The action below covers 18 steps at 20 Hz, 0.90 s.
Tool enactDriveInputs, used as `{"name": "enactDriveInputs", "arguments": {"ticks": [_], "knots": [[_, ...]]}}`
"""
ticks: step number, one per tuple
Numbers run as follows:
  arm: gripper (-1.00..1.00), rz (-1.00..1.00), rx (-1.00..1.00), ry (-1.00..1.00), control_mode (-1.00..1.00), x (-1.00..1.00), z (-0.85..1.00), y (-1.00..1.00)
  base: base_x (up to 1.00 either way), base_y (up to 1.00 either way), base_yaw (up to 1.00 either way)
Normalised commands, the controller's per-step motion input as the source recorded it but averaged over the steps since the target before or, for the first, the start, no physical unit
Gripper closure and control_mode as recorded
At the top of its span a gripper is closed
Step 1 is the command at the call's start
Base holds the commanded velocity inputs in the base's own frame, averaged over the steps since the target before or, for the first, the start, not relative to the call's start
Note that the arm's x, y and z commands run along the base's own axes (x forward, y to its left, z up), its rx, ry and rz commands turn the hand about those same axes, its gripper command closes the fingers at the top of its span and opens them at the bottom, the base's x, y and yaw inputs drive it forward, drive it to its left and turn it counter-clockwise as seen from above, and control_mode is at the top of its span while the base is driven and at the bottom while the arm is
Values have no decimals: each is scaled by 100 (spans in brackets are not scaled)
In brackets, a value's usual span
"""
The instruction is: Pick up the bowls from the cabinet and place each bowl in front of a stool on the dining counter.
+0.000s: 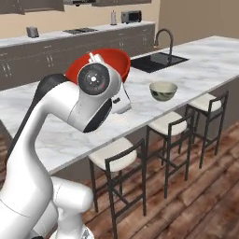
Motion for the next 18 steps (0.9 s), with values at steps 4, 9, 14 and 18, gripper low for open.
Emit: {"name": "enactDriveInputs", "arguments": {"ticks": [4,9,14,18], "knots": [[100,0,0,0,100,0,0,0,31,-100,25],[100,0,0,0,100,0,0,0,36,-100,22],[100,0,0,0,100,0,0,0,79,-63,31],[100,0,0,0,100,0,0,0,100,-1,56]]}}
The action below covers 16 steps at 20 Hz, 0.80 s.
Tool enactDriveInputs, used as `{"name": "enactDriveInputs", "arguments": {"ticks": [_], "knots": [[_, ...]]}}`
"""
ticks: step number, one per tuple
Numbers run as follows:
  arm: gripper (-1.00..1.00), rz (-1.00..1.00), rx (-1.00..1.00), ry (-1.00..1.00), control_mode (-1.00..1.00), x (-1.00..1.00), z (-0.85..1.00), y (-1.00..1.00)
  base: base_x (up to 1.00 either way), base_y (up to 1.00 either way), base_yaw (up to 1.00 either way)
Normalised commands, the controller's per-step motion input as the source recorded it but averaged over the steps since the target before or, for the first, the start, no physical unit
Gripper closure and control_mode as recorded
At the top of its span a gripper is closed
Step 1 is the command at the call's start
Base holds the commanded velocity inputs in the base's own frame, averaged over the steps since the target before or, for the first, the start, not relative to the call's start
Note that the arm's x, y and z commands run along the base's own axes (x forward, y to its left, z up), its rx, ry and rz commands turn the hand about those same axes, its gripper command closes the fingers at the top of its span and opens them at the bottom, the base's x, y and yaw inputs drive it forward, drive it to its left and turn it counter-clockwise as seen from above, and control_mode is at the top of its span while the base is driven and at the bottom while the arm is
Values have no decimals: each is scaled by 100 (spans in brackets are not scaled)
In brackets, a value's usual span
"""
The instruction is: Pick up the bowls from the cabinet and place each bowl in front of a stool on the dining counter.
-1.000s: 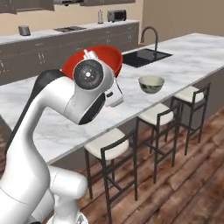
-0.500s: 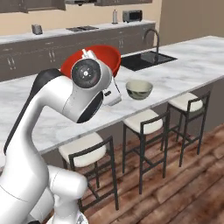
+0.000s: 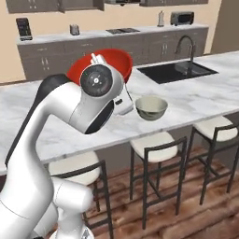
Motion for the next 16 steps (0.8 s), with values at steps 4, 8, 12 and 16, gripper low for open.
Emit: {"name": "enactDriveInputs", "arguments": {"ticks": [4,8,12,16], "knots": [[100,0,0,0,100,0,0,0,98,0,70],[100,0,0,0,100,0,0,0,95,0,77],[100,0,0,0,100,0,0,0,99,0,76],[100,0,0,0,100,0,0,0,100,0,65]]}}
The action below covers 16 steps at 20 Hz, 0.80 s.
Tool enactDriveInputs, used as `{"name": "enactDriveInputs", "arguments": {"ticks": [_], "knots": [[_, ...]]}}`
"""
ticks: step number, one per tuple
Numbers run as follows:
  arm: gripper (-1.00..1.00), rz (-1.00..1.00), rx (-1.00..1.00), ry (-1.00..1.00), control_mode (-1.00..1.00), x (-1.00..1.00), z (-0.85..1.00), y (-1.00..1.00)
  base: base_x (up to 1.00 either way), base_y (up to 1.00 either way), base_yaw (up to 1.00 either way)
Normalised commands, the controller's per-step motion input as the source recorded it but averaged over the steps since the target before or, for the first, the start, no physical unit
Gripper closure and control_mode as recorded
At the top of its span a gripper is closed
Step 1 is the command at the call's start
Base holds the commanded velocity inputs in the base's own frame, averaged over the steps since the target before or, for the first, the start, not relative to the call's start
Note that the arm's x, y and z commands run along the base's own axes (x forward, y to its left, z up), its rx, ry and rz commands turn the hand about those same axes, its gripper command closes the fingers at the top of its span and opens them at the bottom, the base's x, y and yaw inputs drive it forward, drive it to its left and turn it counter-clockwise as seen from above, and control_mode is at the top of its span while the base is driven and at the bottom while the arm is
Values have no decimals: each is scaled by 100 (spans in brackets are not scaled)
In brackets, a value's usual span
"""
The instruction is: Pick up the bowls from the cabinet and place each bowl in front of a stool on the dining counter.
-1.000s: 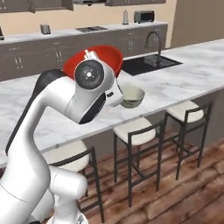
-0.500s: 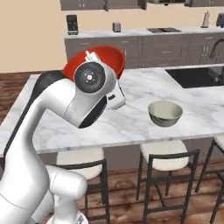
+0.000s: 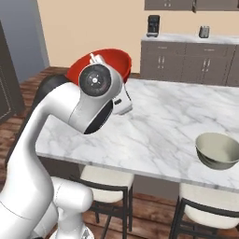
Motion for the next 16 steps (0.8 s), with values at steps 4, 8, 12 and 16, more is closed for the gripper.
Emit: {"name": "enactDriveInputs", "arguments": {"ticks": [4,8,12,16], "knots": [[100,0,0,0,100,0,0,0,61,0,29],[100,0,0,-1,-100,0,-3,0,17,0,2],[100,0,0,-1,-100,0,-42,0,0,0,0],[100,0,0,3,-100,0,-63,0,0,0,0]]}}
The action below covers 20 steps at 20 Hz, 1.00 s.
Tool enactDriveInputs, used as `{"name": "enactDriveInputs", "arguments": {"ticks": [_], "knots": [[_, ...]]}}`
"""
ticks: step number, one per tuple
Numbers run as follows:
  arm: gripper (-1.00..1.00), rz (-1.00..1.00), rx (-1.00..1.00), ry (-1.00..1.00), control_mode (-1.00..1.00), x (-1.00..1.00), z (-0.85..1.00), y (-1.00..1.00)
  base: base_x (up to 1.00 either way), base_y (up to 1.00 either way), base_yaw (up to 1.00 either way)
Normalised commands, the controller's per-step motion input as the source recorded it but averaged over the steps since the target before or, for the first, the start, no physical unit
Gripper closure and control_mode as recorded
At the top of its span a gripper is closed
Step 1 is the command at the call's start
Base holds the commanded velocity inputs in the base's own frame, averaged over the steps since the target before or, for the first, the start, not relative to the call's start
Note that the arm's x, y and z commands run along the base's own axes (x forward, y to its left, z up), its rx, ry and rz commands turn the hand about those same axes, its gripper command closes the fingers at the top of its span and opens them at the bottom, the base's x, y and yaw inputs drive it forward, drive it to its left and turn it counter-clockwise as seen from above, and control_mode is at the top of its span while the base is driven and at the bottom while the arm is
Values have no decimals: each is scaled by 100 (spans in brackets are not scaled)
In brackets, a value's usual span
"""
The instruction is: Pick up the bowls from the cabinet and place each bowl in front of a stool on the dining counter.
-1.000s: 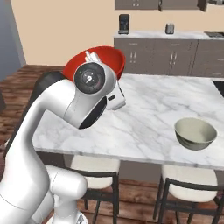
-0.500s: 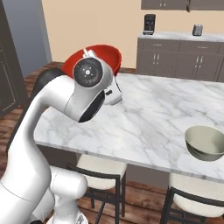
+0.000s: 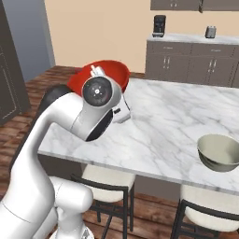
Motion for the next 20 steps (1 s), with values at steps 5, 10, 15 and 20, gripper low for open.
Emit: {"name": "enactDriveInputs", "arguments": {"ticks": [5,10,15,20], "knots": [[100,4,5,25,-100,1,-71,0,0,0,0],[100,6,8,20,-100,0,-64,0,0,0,0],[100,6,14,19,-100,0,-58,0,0,0,0],[100,4,20,13,-100,3,-57,0,0,0,0]]}}
